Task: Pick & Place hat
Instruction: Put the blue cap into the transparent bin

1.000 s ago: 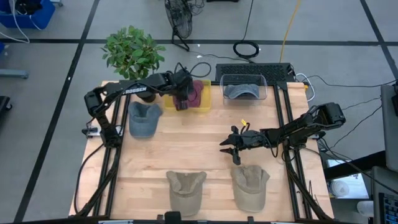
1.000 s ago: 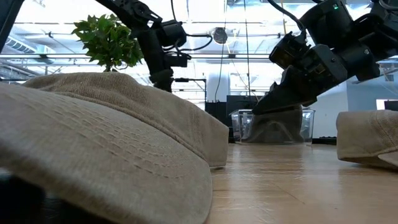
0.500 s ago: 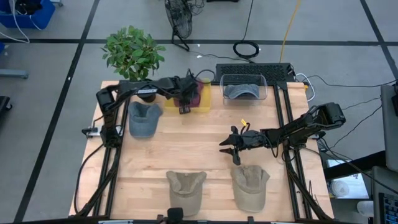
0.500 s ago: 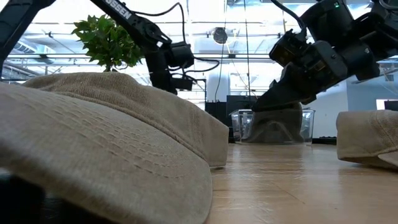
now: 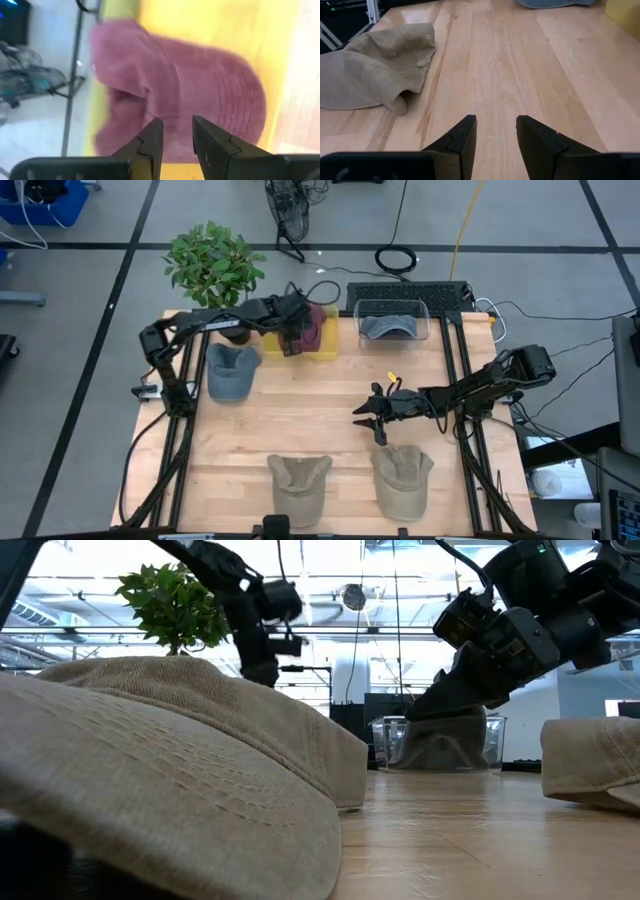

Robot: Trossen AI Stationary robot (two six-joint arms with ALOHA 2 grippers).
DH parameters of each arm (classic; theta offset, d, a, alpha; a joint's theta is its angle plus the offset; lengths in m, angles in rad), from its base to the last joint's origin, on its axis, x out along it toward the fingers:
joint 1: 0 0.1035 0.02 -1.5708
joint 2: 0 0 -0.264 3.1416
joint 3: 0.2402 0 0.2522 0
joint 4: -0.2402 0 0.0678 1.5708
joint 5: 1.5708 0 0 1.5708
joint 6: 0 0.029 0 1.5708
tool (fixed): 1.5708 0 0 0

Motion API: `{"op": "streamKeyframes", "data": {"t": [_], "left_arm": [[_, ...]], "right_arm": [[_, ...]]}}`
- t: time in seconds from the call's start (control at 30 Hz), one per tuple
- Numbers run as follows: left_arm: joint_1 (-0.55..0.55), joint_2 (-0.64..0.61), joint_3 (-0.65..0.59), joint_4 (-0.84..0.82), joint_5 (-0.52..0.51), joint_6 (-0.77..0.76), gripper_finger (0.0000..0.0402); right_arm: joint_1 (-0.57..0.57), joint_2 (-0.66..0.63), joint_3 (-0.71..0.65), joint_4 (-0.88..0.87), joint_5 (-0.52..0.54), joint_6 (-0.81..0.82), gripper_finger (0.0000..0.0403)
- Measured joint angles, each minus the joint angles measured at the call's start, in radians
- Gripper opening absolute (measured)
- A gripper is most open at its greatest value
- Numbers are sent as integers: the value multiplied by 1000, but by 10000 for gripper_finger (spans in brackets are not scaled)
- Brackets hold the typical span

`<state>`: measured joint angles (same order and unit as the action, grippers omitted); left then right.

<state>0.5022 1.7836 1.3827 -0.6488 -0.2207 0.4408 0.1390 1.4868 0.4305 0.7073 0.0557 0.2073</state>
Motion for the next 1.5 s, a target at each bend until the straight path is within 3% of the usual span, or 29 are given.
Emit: {"op": "streamKeyframes", "data": {"t": [0.33, 0.83, 1.1, 1.3, 1.5], "left_arm": [[26, -77, 3, 40, -12, -68, 108], [10, -77, 2, -400, -17, -209, 108], [-58, -105, -5, -670, 24, -323, 108], [-106, -262, -146, -689, 148, -365, 108], [-138, -470, -344, -654, 91, -453, 108]], "right_arm": [[0, 0, 0, 0, 0, 10, 125], [0, 0, 0, -1, -2, -13, 125], [-3, 0, 0, 35, -1, -132, 125], [-5, 0, 0, 93, -1, -238, 125], [-36, 0, 0, 155, -1, -285, 125]]}}
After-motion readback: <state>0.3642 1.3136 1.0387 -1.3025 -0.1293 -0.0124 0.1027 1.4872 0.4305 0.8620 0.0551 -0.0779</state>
